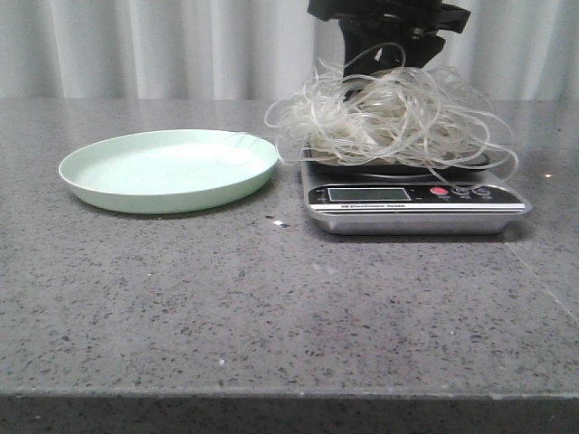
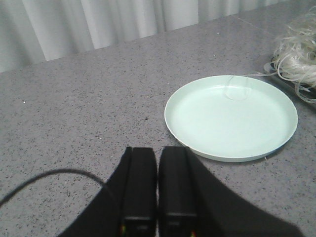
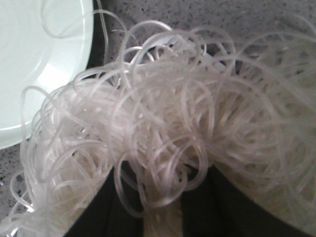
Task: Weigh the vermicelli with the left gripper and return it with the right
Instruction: 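Lower the right gripper onto the vermicelli on the scale and close it, then lift the vermicelli with the right gripper and carry it over the plate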
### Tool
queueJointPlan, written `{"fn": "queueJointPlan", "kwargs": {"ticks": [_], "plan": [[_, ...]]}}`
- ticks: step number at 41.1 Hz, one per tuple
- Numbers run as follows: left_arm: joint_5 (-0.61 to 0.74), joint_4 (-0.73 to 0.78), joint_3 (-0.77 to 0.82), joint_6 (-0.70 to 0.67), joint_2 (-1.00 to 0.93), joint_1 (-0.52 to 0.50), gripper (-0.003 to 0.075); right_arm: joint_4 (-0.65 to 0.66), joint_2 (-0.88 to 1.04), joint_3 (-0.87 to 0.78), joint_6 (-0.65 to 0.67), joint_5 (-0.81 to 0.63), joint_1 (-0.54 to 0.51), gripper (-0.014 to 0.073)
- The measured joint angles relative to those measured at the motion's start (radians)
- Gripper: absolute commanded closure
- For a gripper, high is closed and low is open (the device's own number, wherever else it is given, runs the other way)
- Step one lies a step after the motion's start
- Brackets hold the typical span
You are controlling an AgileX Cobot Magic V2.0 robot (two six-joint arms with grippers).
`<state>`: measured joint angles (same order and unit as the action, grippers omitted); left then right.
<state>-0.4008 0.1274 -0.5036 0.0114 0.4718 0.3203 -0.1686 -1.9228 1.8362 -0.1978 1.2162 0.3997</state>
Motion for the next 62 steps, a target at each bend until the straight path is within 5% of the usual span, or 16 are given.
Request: {"fn": "queueJointPlan", "kwargs": {"ticks": [38, 62], "plan": [[0.0, 0.0, 0.0, 0.0, 0.0, 0.0, 0.0584, -0.044, 0.029, 0.331, 0.0, 0.051, 0.0, 0.0445], [0.0, 0.0, 0.0, 0.0, 0.0, 0.0, 0.0584, -0.421, 0.024, 0.431, 0.0, 0.008, 0.052, 0.0444]]}}
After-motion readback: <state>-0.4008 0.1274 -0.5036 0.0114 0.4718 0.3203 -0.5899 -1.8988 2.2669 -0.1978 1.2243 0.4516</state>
